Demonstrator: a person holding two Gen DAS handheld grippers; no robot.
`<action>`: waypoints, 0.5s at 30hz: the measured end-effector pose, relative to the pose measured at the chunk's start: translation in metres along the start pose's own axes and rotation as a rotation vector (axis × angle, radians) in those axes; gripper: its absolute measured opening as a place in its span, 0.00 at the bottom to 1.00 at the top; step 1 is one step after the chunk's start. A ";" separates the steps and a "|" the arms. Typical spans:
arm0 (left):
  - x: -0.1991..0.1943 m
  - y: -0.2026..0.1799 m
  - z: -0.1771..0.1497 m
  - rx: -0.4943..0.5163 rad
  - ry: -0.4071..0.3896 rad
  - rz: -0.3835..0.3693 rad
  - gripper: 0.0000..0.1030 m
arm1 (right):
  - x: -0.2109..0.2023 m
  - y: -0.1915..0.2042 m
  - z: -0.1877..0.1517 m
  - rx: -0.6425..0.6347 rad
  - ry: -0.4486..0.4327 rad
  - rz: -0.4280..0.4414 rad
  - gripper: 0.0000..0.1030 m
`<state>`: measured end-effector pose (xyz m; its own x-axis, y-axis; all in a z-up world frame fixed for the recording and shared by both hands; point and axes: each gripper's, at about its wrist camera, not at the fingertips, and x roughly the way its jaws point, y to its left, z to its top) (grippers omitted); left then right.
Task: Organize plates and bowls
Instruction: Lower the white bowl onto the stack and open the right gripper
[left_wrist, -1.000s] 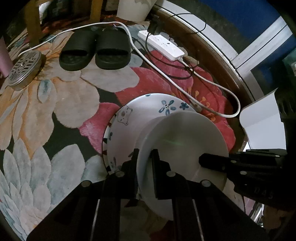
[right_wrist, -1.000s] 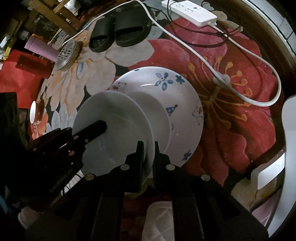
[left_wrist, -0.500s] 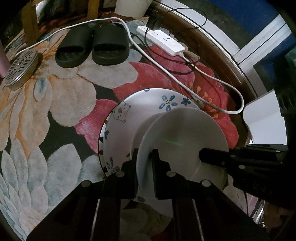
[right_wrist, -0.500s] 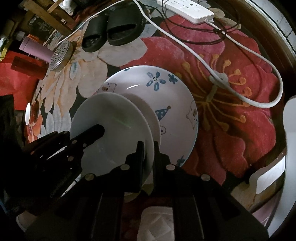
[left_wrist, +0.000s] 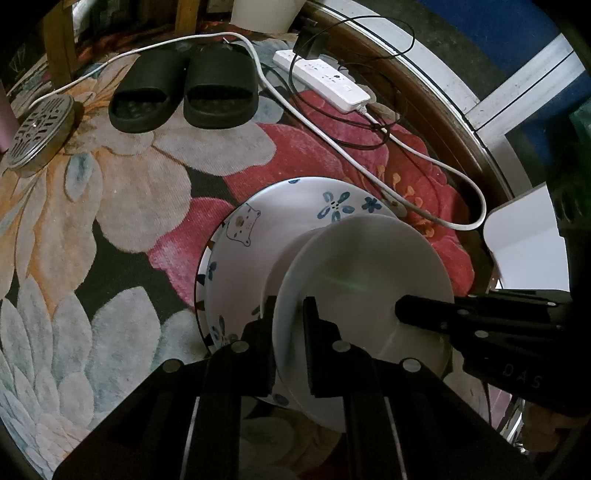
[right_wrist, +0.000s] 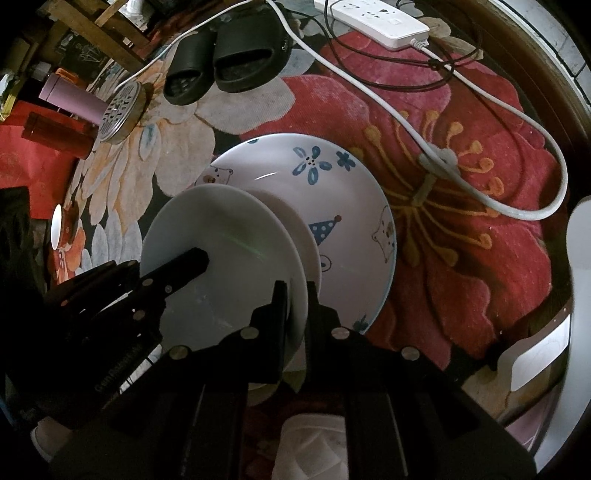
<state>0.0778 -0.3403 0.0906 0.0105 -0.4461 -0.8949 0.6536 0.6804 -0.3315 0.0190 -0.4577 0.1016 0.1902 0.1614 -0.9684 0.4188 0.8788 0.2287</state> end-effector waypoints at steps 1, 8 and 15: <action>0.000 0.000 0.000 -0.002 0.001 -0.002 0.10 | 0.000 0.000 0.000 0.000 0.000 0.000 0.08; -0.006 0.005 0.002 -0.023 -0.007 -0.032 0.10 | 0.000 0.000 -0.001 0.014 0.006 0.012 0.07; -0.027 0.010 0.009 -0.034 -0.079 -0.039 0.54 | 0.000 0.003 -0.001 0.001 0.001 -0.021 0.08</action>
<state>0.0912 -0.3264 0.1142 0.0464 -0.5163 -0.8552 0.6287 0.6803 -0.3766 0.0195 -0.4543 0.1023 0.1805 0.1435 -0.9730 0.4239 0.8813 0.2086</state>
